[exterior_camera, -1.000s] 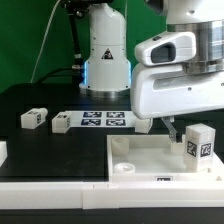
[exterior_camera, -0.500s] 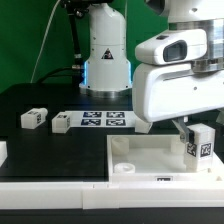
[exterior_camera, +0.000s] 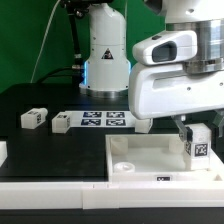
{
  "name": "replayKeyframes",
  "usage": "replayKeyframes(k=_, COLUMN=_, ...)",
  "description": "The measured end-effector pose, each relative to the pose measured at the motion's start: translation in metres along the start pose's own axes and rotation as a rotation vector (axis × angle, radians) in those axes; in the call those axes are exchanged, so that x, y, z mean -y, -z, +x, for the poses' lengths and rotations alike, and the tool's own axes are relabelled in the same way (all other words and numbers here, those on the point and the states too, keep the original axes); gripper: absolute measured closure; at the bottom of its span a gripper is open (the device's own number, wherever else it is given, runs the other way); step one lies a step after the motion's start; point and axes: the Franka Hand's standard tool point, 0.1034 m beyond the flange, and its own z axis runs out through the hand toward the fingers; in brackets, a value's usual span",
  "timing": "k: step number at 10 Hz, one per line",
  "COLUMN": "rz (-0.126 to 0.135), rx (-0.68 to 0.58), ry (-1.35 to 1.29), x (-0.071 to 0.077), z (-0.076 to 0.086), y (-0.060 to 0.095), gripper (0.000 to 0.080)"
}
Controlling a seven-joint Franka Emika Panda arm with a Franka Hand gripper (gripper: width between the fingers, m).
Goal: Assemble one leg
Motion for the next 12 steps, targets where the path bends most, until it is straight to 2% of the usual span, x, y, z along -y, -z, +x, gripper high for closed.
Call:
replayKeyframes(k=3, rz=0.005, rx=0.002, ry=-0.437, x=-0.0050, z=0.0012, y=-0.0008, gripper=0.0508)
replayKeyframes(k=7, rz=-0.003, rx=0.004, ry=-0.840, x=-0.0060, z=0.0010, y=-0.0004, gripper=0.0507)
replayKeyframes(k=10, rz=-0.004, rx=0.007, ry=-0.938, x=-0.0058, z=0.0005, y=-0.0005, gripper=0.0507)
replayKeyframes(k=11, rz=-0.003, rx=0.006, ry=-0.888, x=-0.0049, z=0.0005, y=-0.0004, gripper=0.0260)
replayKeyframes(k=12, rz=-0.004, rx=0.006, ry=-0.818, x=-0.0027, z=0.0000, y=-0.0005, gripper=0.0260)
